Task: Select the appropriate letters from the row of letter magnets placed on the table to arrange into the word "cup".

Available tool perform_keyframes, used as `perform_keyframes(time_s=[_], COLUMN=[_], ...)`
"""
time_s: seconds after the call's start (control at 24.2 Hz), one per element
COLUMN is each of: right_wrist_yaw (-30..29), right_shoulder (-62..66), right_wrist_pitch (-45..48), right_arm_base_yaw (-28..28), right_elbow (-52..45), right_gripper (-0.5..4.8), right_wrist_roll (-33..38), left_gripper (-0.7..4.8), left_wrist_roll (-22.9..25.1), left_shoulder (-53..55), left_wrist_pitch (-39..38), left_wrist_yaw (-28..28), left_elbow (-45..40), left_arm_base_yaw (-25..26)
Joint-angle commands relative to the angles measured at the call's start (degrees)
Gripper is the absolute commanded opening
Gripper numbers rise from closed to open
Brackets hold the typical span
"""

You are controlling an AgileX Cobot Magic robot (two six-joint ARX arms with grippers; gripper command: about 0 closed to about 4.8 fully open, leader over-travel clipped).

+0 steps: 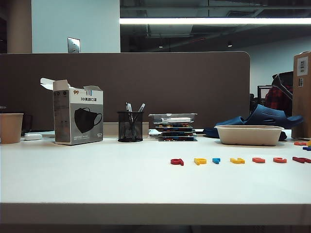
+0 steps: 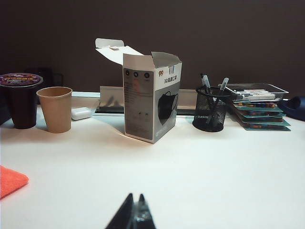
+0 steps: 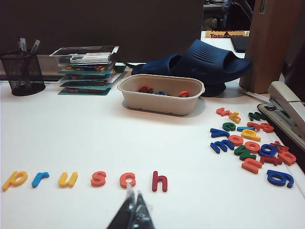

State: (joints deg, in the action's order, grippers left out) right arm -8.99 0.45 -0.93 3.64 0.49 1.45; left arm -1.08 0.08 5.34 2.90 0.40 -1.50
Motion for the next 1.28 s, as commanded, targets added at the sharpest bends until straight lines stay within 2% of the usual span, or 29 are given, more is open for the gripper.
perform_keyframes(time_s=[0.04,0.41,0.7,0.87,0.95,0.99,1.07,1.12,1.28], right_wrist_yaw=[0.1,0.1,0.1,0.1,0.1,0.1,0.1,0.1,0.1], right_shoulder=[-0.6,-0.6,-0.6,-0.6,-0.6,-0.6,-0.6,-0.6,-0.6], right_wrist_pitch=[0.8,0.8,0.9,1.2,1.2,1.2,1.2,1.2,1.2], right_arm_base_yaw=[0.1,0.1,0.1,0.1,0.1,0.1,0.1,0.1,0.2], right_elbow=[-0.4,-0.4,-0.4,-0.4,-0.4,-0.4,-0.4,-0.4,-0.4], right_gripper=[-0.05,-0.05,-0.05,-0.05,-0.05,-0.05,-0.05,-0.05,-0.05], right_wrist_roll=[0.0,0.0,0.0,0.0,0.0,0.0,0.0,0.0,0.0], left_gripper=[-0.05,-0.05,-0.05,-0.05,-0.05,-0.05,-0.05,-0.05,-0.05], left_wrist_roll=[0.0,0.0,0.0,0.0,-0.4,-3.0,-4.5,-4.5,-5.3], left_shoulder=[0.0,0.0,0.0,1.0,3.3,5.4,8.7,13.7,25.7], left_wrist_pitch=[0.7,1.3,-7.3,-15.4,-22.2,-26.1,-31.1,-37.0,-45.6], left_wrist_yaw=[0.1,0.2,1.4,2.4,4.4,5.1,5.1,5.4,9.2], left_elbow=[0.2,1.0,11.7,21.1,29.2,33.9,40.0,48.2,65.5], left_arm_base_yaw=[0.0,0.0,0.0,0.0,0.0,0.0,0.0,0.0,0.0])
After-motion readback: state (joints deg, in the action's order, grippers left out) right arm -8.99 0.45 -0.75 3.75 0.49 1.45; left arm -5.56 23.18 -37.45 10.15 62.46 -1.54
